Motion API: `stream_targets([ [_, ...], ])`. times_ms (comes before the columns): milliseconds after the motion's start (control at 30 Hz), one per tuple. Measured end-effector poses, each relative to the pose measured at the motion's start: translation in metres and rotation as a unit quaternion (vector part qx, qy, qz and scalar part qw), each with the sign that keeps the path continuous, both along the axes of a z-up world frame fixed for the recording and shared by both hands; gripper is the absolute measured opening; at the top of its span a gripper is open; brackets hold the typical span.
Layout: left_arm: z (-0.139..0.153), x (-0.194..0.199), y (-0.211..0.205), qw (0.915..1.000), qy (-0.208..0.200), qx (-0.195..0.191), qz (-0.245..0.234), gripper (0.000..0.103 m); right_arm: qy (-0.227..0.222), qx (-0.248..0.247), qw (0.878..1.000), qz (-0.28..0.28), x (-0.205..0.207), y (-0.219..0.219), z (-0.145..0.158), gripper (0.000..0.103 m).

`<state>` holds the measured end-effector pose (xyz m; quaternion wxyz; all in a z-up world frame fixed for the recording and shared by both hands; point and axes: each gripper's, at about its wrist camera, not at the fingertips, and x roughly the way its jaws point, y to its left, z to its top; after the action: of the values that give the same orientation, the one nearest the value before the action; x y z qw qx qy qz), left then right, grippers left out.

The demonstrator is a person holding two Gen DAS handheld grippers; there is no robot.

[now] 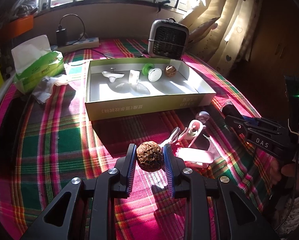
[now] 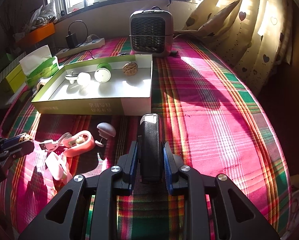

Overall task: Organize objects
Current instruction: 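Carry walnut with left tool while right tool carries black gadget over box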

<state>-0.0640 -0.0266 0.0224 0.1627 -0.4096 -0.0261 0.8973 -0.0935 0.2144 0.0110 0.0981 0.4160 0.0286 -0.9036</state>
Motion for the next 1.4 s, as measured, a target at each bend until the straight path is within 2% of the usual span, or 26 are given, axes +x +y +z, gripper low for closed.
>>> stream_targets([
  [900, 0.027, -0.040, 0.002, 0.9997, 0.025, -0.007, 0.003, 0.024, 0.023, 0.001, 1.000, 0.017, -0.038, -0.011, 0.032, 0.025],
  [1400, 0.025, -0.078, -0.002, 0.9995, 0.021, -0.013, 0.021, 0.024, 0.011, 0.004, 1.000, 0.028, -0.080, -0.025, 0.028, 0.025],
])
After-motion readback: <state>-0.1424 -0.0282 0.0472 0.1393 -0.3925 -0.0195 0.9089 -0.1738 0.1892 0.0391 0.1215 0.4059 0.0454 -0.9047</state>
